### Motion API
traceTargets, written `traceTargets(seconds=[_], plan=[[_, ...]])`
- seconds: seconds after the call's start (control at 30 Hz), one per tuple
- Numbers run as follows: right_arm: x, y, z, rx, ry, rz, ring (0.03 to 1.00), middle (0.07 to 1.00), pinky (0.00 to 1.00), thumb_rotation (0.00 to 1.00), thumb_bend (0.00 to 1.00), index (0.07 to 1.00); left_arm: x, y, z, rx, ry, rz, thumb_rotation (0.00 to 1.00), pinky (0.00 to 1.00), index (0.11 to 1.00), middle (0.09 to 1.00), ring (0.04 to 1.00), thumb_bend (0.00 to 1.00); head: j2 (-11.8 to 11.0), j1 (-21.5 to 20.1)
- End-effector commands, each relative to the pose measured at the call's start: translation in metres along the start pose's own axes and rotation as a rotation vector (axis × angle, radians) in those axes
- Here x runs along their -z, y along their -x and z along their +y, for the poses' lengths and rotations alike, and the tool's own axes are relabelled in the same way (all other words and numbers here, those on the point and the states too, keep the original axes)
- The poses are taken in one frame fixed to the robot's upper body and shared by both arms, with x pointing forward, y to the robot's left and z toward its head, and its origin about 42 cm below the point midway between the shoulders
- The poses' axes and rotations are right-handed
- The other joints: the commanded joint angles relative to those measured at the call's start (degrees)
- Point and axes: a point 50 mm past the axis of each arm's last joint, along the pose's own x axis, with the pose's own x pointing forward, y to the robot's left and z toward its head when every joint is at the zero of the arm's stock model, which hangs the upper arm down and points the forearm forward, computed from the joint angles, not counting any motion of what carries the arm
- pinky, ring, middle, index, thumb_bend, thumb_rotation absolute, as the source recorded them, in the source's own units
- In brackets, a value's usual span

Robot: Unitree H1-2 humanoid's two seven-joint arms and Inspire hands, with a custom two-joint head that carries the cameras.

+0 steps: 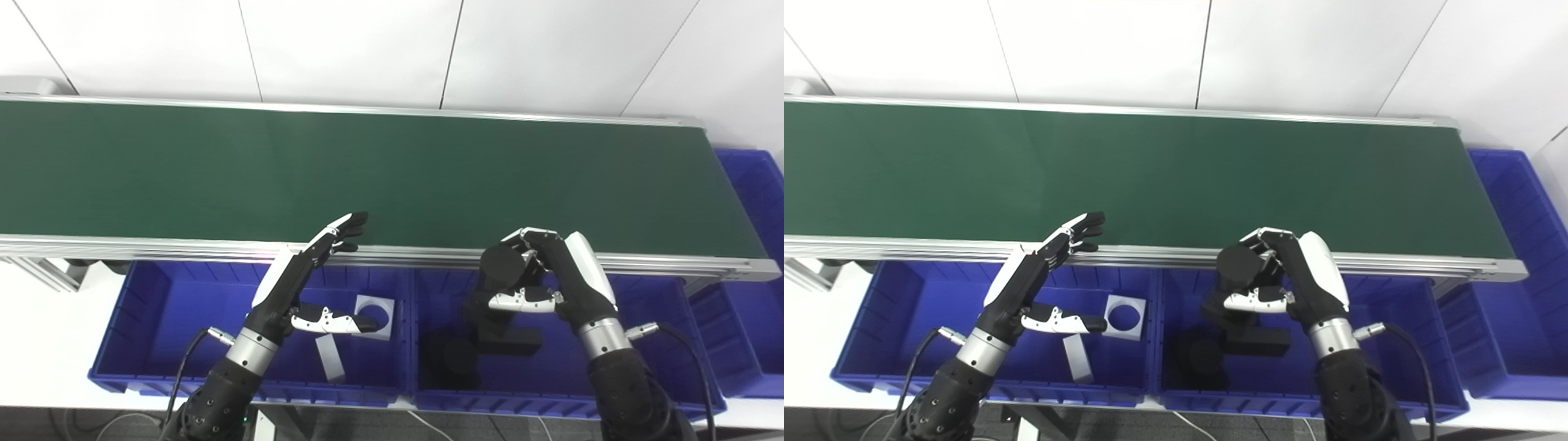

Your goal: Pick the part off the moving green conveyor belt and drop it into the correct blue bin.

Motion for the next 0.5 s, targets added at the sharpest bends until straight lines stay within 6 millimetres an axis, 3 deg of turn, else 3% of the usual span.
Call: traceTargets(seconds=[0.0,0.27,0.33,0.4,0.43,0.47], plan=[[-0.0071,-0.0037,-0.0055,0.005,0.089,-0.064,0.303,0.397,0.24,0.00,0.52,0.508,-0.0107,-0.0049,0.0033,-0.012,-0.004,-0.066,0.39,0.77,0.898,0.901,0.857,0.98,0.04,0.03],[-0.0070,-0.0047,-0.0024,-0.115,0.308,-0.019,0.411,0.417,0.34,0.00,0.52,0.504,-0.0110,-0.0026,0.0055,-0.010,-0.009,-0.068,0.39,0.74,0.903,0.905,0.848,0.98,0.18,-0.27],[-0.0079,-0.0038,-0.0013,-0.161,0.337,0.000,0.549,0.519,0.46,0.00,0.52,0.480,-0.0112,-0.0023,0.0059,-0.010,-0.007,-0.069,0.39,0.74,0.901,0.904,0.849,0.97,0.23,-0.22],[-0.0098,-0.0027,-0.0001,-0.194,0.356,0.017,0.600,0.547,0.51,0.00,0.51,0.473,-0.0112,-0.0020,0.0061,-0.011,-0.008,-0.069,0.38,0.74,0.901,0.904,0.849,0.97,0.31,-0.29],[-0.0107,-0.0022,0.0003,-0.208,0.365,0.026,0.673,0.670,0.56,0.08,0.51,0.487,-0.0112,-0.0019,0.0062,-0.011,-0.009,-0.069,0.39,0.75,0.900,0.904,0.850,0.97,0.31,-0.29],[-0.0123,-0.0015,0.0010,-0.227,0.378,0.033,0.709,0.725,0.59,0.11,0.51,0.492,-0.0115,-0.0018,0.0066,-0.011,-0.015,-0.070,0.39,0.74,0.900,0.904,0.849,0.97,0.32,-0.35]])
